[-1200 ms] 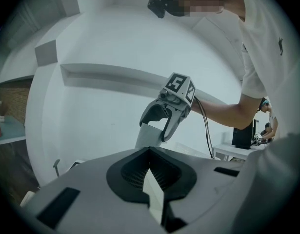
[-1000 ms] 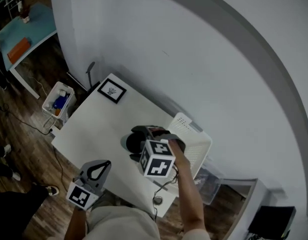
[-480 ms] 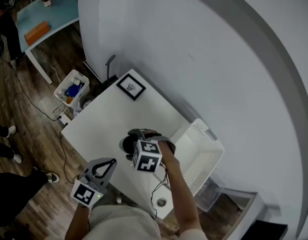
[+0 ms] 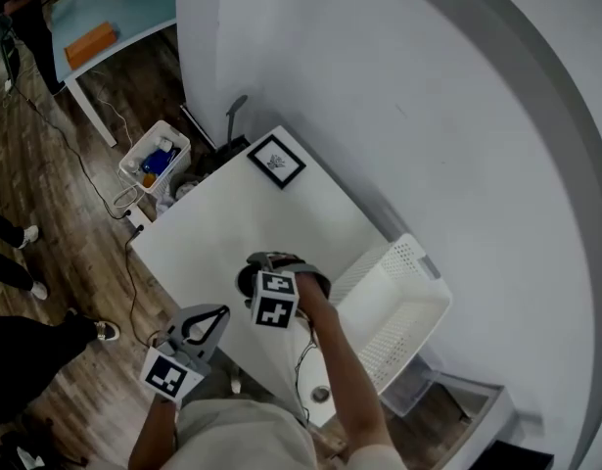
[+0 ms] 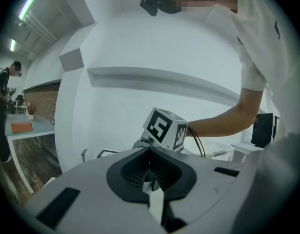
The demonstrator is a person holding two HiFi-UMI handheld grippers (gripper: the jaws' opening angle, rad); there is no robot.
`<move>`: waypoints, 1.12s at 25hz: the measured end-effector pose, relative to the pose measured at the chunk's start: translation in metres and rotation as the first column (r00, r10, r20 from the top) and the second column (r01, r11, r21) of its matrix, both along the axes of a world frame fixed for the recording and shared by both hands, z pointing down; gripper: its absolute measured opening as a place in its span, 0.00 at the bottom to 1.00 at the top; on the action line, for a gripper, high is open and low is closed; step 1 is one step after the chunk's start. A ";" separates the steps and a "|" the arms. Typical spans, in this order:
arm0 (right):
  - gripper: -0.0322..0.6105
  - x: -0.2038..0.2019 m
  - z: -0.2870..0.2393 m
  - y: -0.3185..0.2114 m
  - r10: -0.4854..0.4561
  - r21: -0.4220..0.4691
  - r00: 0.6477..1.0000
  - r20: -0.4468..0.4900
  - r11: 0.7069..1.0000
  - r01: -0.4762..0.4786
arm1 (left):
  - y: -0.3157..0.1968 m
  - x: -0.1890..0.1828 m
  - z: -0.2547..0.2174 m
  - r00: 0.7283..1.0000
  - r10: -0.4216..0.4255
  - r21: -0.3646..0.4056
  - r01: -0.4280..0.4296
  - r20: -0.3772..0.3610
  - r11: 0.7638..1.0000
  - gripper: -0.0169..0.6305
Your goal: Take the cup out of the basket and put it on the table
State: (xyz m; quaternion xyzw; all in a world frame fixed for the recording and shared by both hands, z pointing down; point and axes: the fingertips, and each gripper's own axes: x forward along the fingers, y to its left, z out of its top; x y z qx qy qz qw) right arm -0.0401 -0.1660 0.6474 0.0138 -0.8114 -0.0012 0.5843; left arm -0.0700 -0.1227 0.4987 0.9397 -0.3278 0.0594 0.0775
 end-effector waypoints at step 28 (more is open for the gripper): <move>0.65 -0.007 0.042 0.012 -0.060 0.004 0.998 -0.036 0.998 0.060 | 0.008 -0.007 0.008 0.998 -0.009 0.010 0.008 0.058 1.000 0.03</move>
